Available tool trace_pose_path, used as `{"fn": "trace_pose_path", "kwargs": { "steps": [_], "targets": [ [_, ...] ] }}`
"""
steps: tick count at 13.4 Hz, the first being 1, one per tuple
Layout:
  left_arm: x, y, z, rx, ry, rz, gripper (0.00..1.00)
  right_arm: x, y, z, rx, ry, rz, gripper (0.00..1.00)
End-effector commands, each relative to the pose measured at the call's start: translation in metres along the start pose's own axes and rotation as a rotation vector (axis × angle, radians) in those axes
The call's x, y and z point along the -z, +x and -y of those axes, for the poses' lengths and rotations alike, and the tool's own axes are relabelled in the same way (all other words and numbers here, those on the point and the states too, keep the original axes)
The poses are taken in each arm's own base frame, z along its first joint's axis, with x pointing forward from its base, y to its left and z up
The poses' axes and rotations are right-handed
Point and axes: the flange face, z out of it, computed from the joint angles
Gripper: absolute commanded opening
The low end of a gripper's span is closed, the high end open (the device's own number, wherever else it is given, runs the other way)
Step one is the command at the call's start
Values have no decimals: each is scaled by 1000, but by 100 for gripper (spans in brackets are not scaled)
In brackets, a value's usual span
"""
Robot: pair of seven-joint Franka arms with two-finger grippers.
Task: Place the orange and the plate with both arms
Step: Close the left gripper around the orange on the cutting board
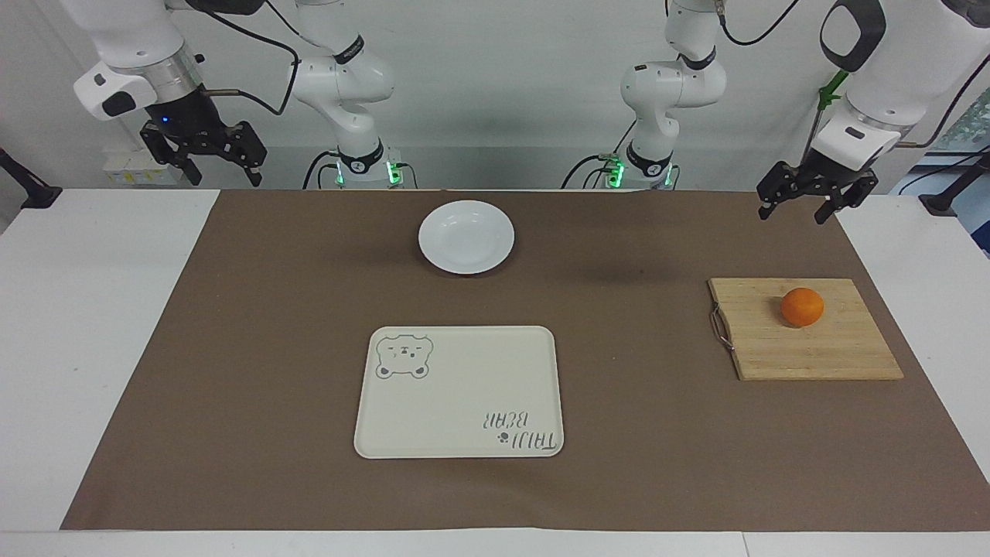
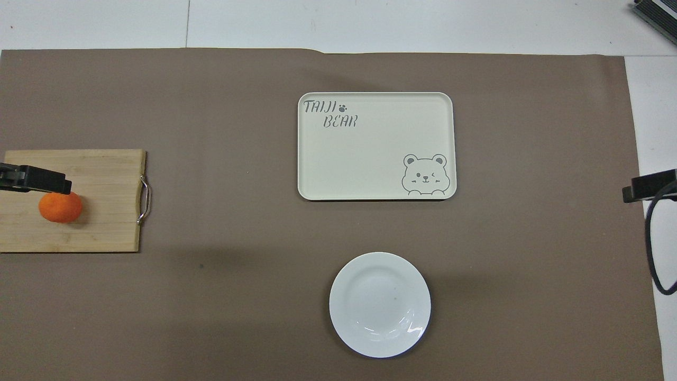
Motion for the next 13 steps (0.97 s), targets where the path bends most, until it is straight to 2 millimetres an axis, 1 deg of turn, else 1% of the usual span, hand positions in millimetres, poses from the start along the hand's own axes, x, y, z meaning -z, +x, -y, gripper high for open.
{"fn": "trace_pose_path", "kwargs": {
  "steps": [1,3,4,5,6,7,9,10,11,12,13],
  "targets": [
    [-37,0,35,-13,-8,-25,100,0,-7,0,-6,13,-5,100],
    [-66,2,61,-15,1,-45,100,0,-7,-1,-8,13,-5,100],
    [-82,4,68,-7,3,-43,100,0,-7,0,-6,13,-5,100],
    [-94,5,83,-5,6,-45,100,0,-7,0,-6,13,-5,100],
    [-107,4,102,-6,6,-39,100,0,-7,-1,-6,13,-5,100],
    [-126,5,113,-16,1,-20,100,0,-7,-1,-6,13,-5,100],
    [-159,9,124,-2,8,-31,100,0,-7,-1,-8,13,-5,100],
    [-167,7,129,10,12,-39,100,0,-7,-1,-8,13,-5,100],
    [-180,3,132,11,7,-24,100,0,-7,-1,-6,13,-5,100],
    [-200,3,136,13,2,2,100,0,-7,-1,-6,13,-5,100],
    [-206,5,137,15,3,1,100,0,-7,-1,-8,13,-5,100]
  ]
}}
